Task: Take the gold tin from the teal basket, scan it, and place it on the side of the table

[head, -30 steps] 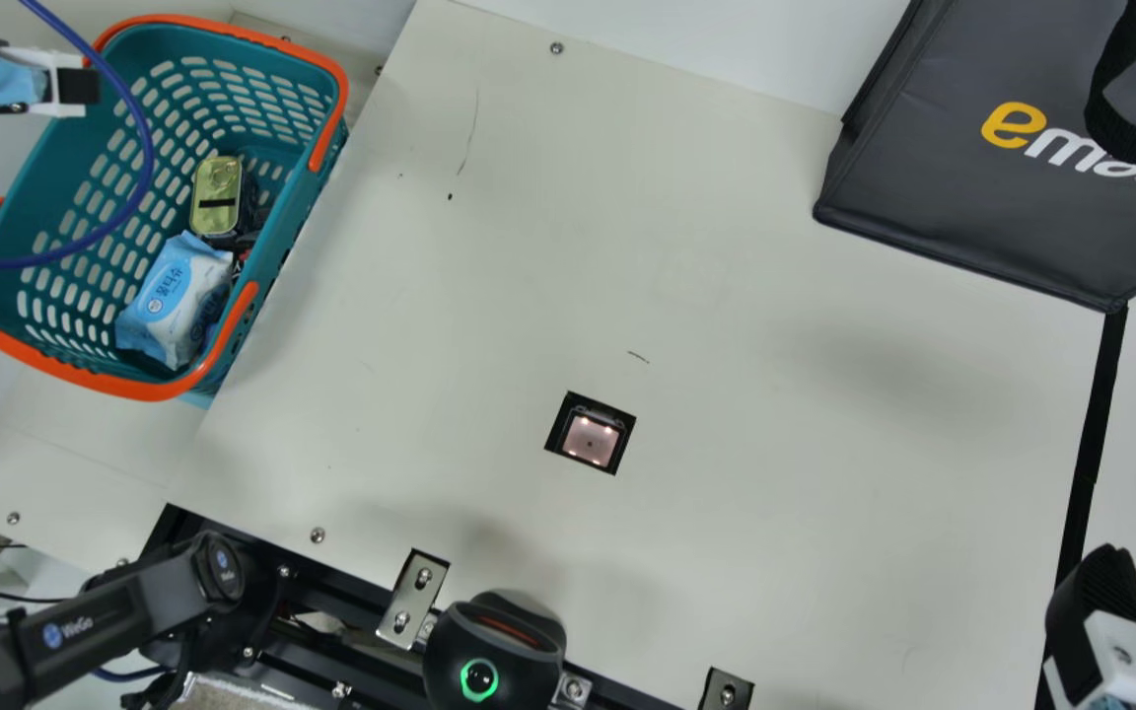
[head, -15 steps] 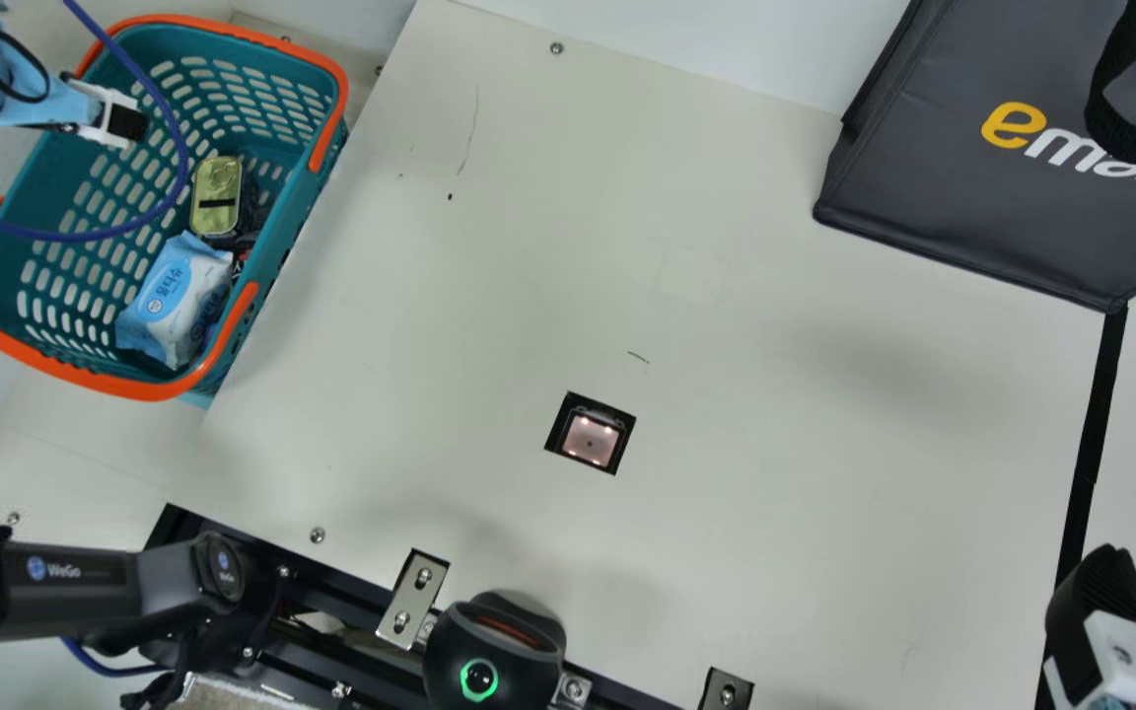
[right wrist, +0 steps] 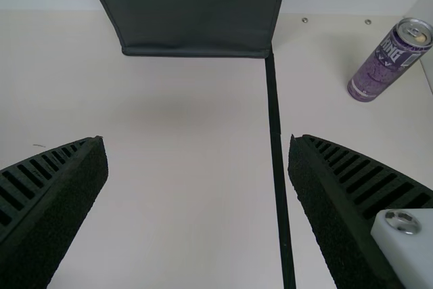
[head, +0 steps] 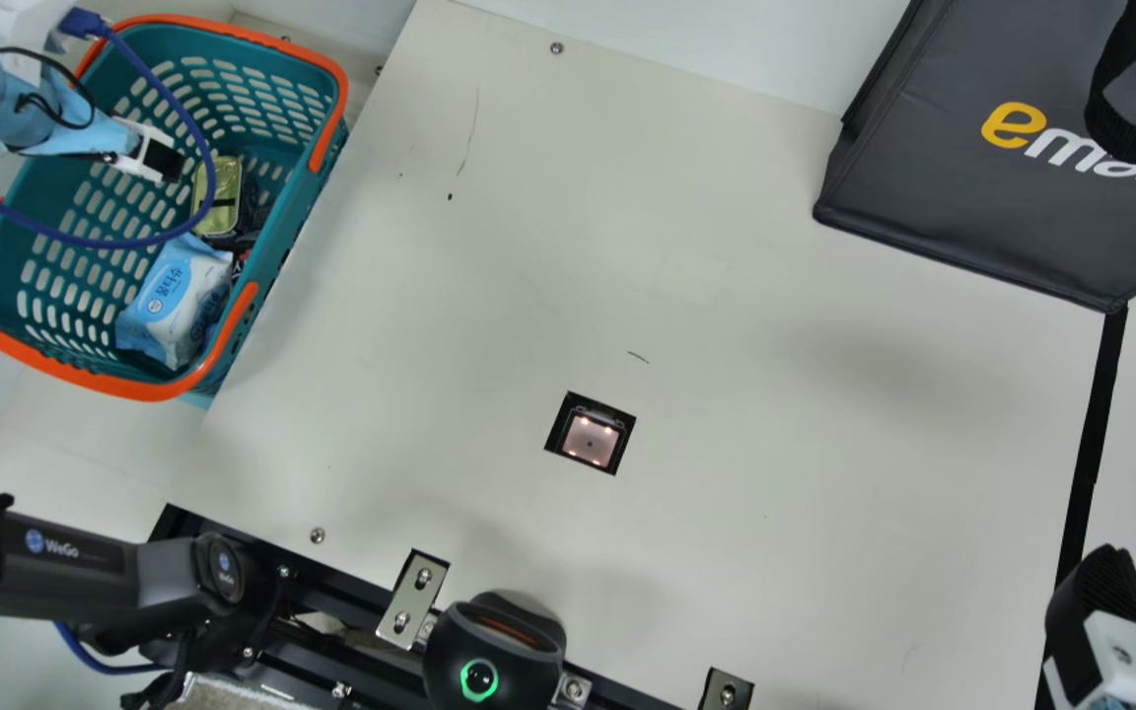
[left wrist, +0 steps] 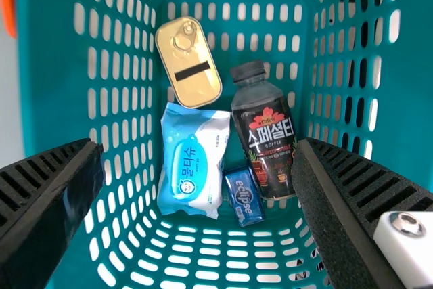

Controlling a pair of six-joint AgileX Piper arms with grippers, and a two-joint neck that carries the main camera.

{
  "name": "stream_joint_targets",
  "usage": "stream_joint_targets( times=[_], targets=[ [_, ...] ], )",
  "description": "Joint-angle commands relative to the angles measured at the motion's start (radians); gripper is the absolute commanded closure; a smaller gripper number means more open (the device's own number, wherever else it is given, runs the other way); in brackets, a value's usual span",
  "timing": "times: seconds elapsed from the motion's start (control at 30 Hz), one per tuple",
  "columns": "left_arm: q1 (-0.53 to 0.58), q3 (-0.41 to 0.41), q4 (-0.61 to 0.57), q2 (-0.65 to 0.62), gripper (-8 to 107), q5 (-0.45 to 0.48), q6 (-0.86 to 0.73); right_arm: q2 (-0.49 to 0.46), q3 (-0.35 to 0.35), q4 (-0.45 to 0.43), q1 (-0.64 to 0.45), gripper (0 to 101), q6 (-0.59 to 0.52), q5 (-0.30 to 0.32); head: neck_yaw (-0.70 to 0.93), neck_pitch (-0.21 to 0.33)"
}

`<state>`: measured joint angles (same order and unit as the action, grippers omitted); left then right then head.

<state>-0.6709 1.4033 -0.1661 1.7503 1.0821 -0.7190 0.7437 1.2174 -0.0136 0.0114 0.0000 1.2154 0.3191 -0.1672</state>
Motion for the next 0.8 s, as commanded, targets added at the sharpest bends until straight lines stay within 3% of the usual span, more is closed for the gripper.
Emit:
stream_joint_targets(
  times=[0.0,0.77],
  targets=[
    [0.003,-0.007,0.006,0.005,9,-0.004,0.004,0.0,0.0,0.0,0.0,6,0.0,0.0,0.002,0.029],
    [0.014,-0.082,0.009,0.09,9,-0.076,0.095,0.0,0.0,0.0,0.0,6,0.0,0.0,0.002,0.029]
  ],
)
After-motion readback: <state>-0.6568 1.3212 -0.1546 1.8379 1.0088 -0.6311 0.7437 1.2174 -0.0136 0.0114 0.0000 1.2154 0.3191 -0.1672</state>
